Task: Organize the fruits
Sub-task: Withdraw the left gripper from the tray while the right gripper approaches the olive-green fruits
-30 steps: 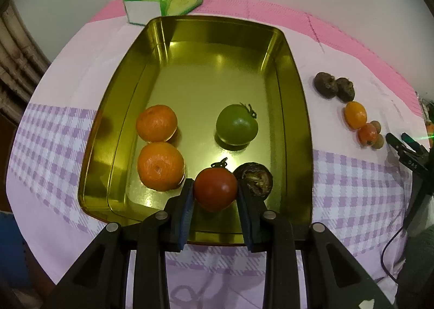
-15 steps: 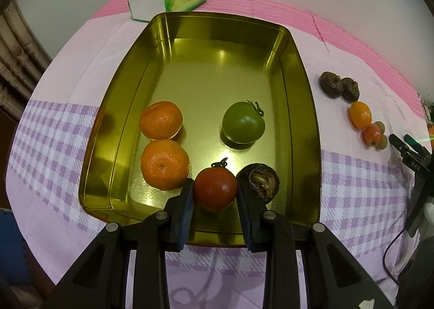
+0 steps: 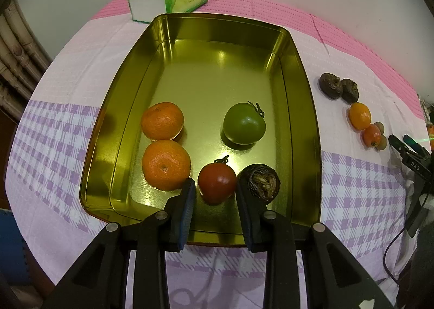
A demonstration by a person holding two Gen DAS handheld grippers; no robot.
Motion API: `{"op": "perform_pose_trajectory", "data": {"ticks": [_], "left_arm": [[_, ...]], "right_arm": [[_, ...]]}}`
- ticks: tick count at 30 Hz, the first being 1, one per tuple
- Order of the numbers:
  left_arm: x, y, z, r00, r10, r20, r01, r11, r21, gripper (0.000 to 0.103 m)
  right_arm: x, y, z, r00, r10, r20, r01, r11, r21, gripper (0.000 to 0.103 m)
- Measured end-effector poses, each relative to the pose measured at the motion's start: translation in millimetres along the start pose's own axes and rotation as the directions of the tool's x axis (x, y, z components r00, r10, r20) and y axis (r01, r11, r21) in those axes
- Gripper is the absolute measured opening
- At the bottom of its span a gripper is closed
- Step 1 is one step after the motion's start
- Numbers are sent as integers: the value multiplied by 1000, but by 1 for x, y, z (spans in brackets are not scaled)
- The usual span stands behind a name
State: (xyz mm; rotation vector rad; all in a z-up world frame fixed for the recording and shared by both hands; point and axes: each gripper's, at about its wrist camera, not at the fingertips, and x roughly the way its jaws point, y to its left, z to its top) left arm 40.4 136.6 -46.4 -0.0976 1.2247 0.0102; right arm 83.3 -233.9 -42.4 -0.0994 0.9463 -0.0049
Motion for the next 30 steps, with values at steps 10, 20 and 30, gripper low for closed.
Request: {"op": "perform_pose_trajectory", "data": {"ticks": [10,20,30], "left_arm": [[-26,1,0,997,21,70,-21,1000,2,54],[-51,19,-2,985,54,164,-48,998,-42,68],[-58,36,-8,980,67,185,-53,995,-80,68]], "right_arm": [[-1,0,2,1000,3,-27,-3,1000,-3,103],[-5,4,-2,999,-25,-31,26,999,32,103],[-23,18,-6,1000,2,-28,-1,999,46,90]]}}
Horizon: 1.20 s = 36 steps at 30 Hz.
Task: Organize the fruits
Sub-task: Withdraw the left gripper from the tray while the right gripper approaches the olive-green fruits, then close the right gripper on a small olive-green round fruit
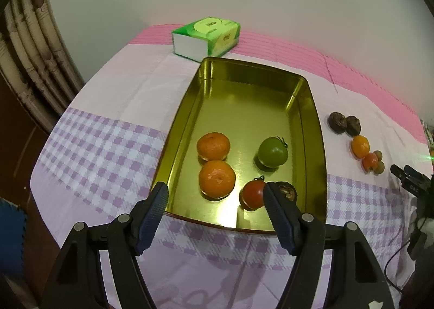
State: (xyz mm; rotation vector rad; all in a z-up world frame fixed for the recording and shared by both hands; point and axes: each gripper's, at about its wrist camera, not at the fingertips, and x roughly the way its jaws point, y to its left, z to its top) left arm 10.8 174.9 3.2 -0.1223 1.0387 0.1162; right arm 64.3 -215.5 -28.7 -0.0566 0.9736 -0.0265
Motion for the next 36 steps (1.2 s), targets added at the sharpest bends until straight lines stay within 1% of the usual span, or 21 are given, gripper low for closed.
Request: {"op": "perform_pose_trajectory", "data": {"ticks": [3,7,8,9,10,11,13,14,17,23,27,33,36], "left_arm": [[-2,5,0,1000,4,11,-4,1000,-19,68],[-2,13,-1,1000,5,23,-4,999,-51,68],[-2,15,-1,1000,7,23,-5,998,-56,68],[-2,16,-1,1000,8,22,-7,998,-59,68],[-2,18,-2,1000,11,20,-10,998,-64,68],[-2,20,-3,1000,10,18,-9,998,-69,68],[-2,23,-4,1000,3,16,-2,997,-82,68],[-2,25,-4,1000,0,15,1,996,-88,68],[-1,31,-5,1000,-21,12,22,993,-114,68],[2,34,-6,999,-49,1,48,991,-125,68],[3,33,-6,999,-51,2,51,991,-126,68],[4,34,-6,999,-51,-1,50,991,-126,69],[6,34,-7,999,-40,-4,39,992,-121,74]], "right_arm": [[-13,16,0,1000,13,21,-13,999,-33,88],[-25,45,3,998,61,20,-59,995,-77,80],[-26,51,4,998,65,18,-64,994,-86,79],[-25,55,5,998,65,16,-63,994,-92,79],[-24,62,5,998,60,10,-58,993,-102,76],[-22,65,6,998,64,4,-64,992,-105,72],[-17,71,6,996,82,-23,-84,991,-102,69],[-14,75,5,997,72,-35,-75,992,-103,66],[-8,80,5,997,65,-48,-69,992,-101,63],[0,85,8,998,24,-55,-30,994,-105,61],[5,88,11,998,18,-56,-24,994,-107,61],[16,91,19,998,29,-51,-34,995,-96,61],[20,92,21,999,24,-42,-28,995,-93,61]]}}
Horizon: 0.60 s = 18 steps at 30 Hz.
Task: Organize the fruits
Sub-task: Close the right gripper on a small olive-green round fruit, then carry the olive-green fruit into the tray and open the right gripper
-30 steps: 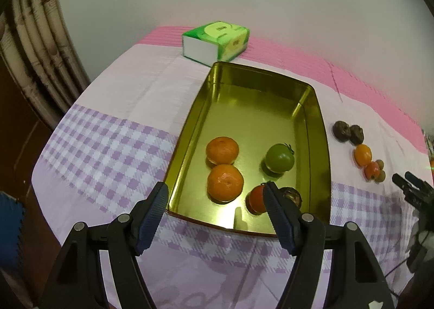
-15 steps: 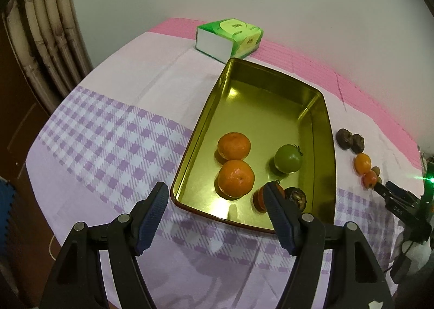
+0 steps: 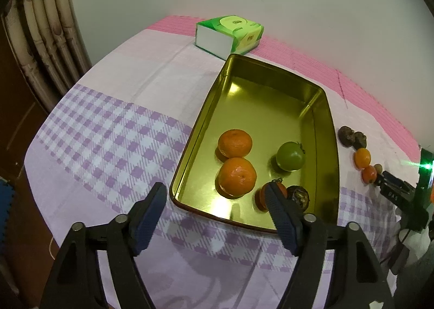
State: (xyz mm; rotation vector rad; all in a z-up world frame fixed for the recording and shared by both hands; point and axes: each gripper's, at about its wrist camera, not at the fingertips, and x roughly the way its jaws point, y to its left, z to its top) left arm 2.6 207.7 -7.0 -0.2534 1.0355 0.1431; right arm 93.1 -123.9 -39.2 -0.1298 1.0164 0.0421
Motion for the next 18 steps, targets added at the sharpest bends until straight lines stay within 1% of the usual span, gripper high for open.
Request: {"op": "perform_pose_trajectory", "data": {"ticks": [3,5,6,7,8,10,13,15,18], "left_arm": [[1,-1,0,1000,0,-1,0,1000,8,74],[1,-2,-1,1000,-4,-5,4,1000,8,75],[2,-2,-1,1000,-4,-6,4,1000,8,76],[2,-1,-1,1000,-1,-7,1,1000,6,76],[1,-1,-1,1000,2,-5,-2,1000,5,78],[2,-1,0,1000,23,-9,-23,1000,3,83],[3,2,1,999,40,-15,-40,999,-3,84],[2,3,1,999,41,-19,-41,999,-9,90],[1,4,2,999,46,-12,-46,999,-11,92]], "right_arm": [[1,2,2,1000,3,6,-3,1000,-6,54],[0,4,2,1000,6,8,-6,1000,-16,44],[0,5,2,1000,8,8,-8,1000,-17,42],[-1,5,1,1000,9,8,-9,1000,-20,38],[-1,6,1,1000,12,9,-11,1000,-27,32],[-2,9,0,1000,15,8,-15,999,-40,25],[-4,11,-1,1000,9,7,-9,999,-48,25],[-5,12,-1,1000,11,8,-10,999,-46,25],[-16,15,4,999,6,32,-5,999,-47,25]]}}
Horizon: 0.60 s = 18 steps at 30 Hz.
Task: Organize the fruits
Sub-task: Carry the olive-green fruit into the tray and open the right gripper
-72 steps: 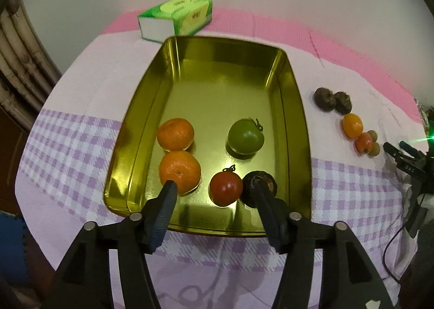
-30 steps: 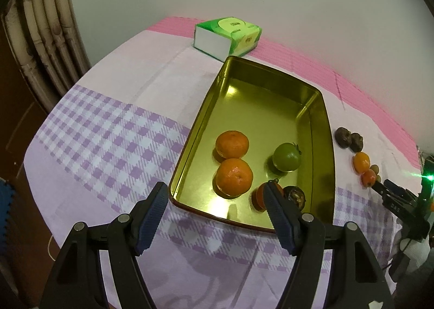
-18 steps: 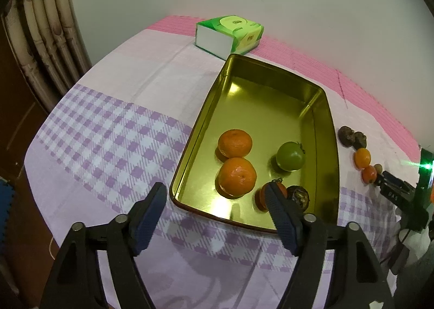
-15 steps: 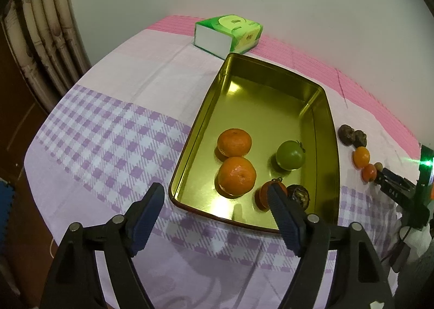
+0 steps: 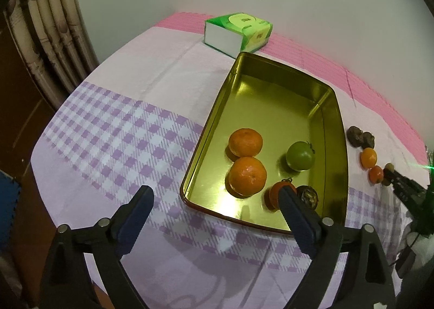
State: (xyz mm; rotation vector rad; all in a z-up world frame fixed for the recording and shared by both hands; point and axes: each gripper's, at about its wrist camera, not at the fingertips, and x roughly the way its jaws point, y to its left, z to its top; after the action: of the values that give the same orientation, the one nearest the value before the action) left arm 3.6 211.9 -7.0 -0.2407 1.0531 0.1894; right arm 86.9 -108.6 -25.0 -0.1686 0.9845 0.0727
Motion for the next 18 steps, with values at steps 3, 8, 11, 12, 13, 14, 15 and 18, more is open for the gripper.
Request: {"op": "perform_pose_trajectory", "data": {"ticks": [3,8,11,12,13,14,15,18], "left_arm": [[-2,0,1,1000,4,7,-4,1000,-4,92],[-9,8,5,1000,2,26,-1,999,-47,96],[-14,17,7,999,24,48,-19,996,-86,98],[-16,21,7,998,37,56,-31,995,-100,99],[-16,23,8,997,43,60,-37,993,-110,99],[-17,27,8,997,53,63,-45,991,-126,99],[-18,30,9,996,67,67,-57,989,-139,99],[-19,39,9,994,81,68,-68,982,-176,99]], "right_arm": [[-14,4,8,999,16,28,-16,1000,3,25],[-37,33,29,991,112,71,-111,994,-21,25],[-45,65,39,980,183,75,-178,982,-68,25],[-47,77,42,976,205,74,-199,976,-83,25],[-48,91,45,969,238,67,-231,968,-97,25],[-48,101,47,964,258,62,-250,962,-106,25],[-49,112,48,959,276,57,-268,956,-119,25],[-50,144,44,946,324,36,-313,934,-174,25]]}}
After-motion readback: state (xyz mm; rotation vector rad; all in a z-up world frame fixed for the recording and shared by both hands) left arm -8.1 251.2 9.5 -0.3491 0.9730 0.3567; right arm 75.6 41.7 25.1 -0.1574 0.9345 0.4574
